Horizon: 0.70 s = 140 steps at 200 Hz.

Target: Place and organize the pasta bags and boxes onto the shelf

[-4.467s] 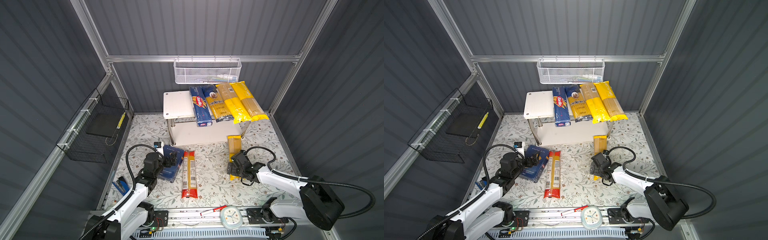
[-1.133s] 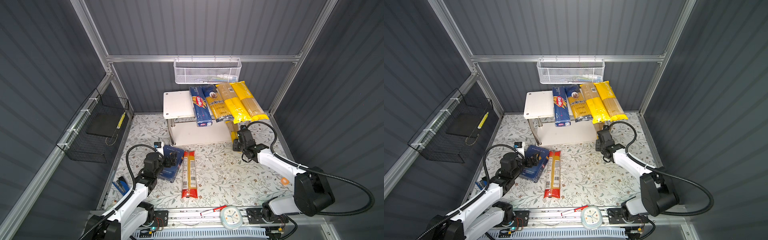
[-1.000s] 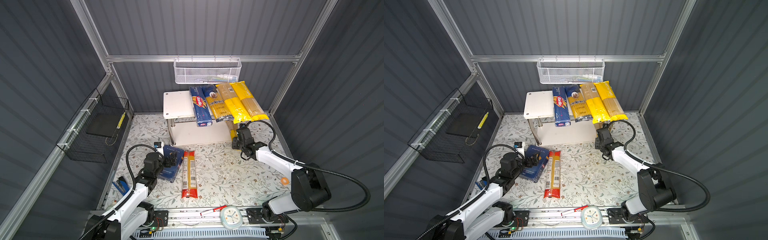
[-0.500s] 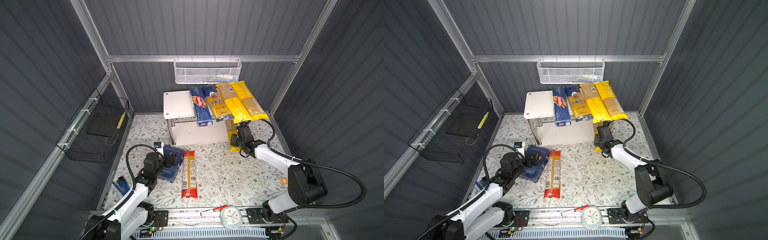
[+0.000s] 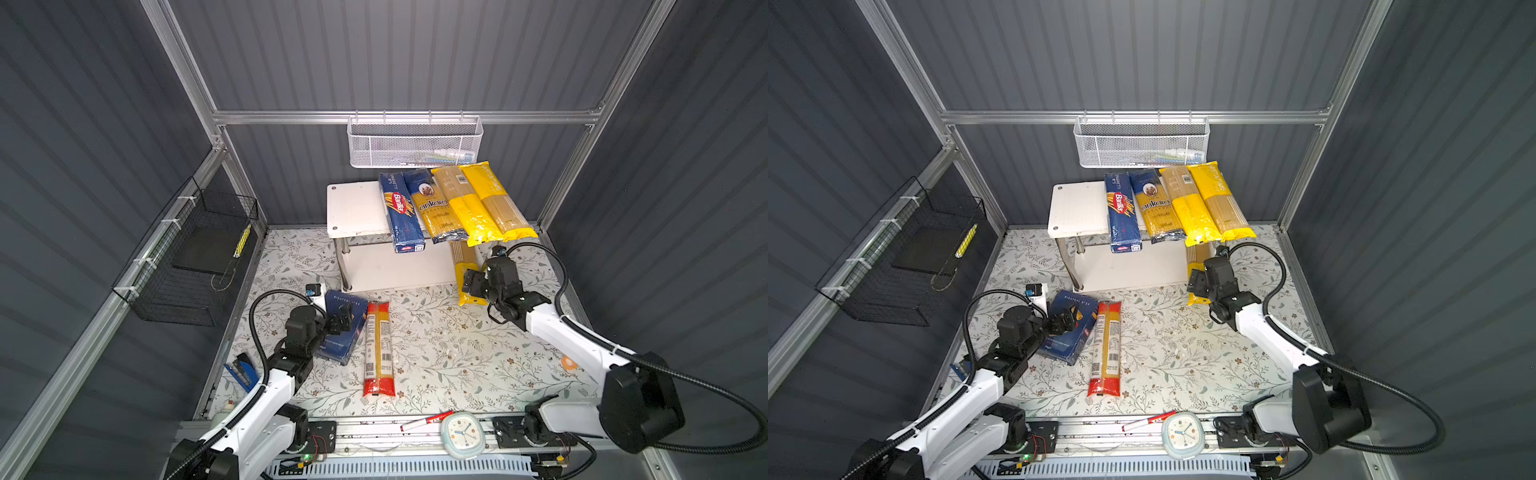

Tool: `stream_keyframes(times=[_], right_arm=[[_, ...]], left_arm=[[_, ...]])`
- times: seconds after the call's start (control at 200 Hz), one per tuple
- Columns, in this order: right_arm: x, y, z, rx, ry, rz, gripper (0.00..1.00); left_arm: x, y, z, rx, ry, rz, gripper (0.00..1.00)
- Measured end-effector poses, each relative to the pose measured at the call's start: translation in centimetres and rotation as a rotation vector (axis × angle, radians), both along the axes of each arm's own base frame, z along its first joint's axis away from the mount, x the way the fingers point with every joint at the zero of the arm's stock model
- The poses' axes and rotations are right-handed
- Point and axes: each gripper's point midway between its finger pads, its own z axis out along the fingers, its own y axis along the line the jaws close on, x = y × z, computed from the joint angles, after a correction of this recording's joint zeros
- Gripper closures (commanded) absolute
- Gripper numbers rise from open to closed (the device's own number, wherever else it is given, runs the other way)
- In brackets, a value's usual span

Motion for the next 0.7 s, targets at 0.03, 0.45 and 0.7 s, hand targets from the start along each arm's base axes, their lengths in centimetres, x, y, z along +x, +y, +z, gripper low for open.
stream_keyframes(times=[0.03, 0.45, 0.7], right_arm=[[-0.7, 0.2, 0.0, 0.009, 0.001, 0.009, 0.04], [-10.4, 8.9, 1.0, 0.091, 0.033, 0.294, 0.01], [-13.3, 15.0, -2.5, 0.034, 0.195, 0.386, 0.01]], left_arm=[[0.0, 0.0, 0.0, 0.000, 0.000, 0.000, 0.00], [-0.6, 1.1, 1.9, 0.022, 0.000, 0.048, 0.00], [-1.5, 4.1, 3.1, 0.070, -0.013, 0.190, 0.00]])
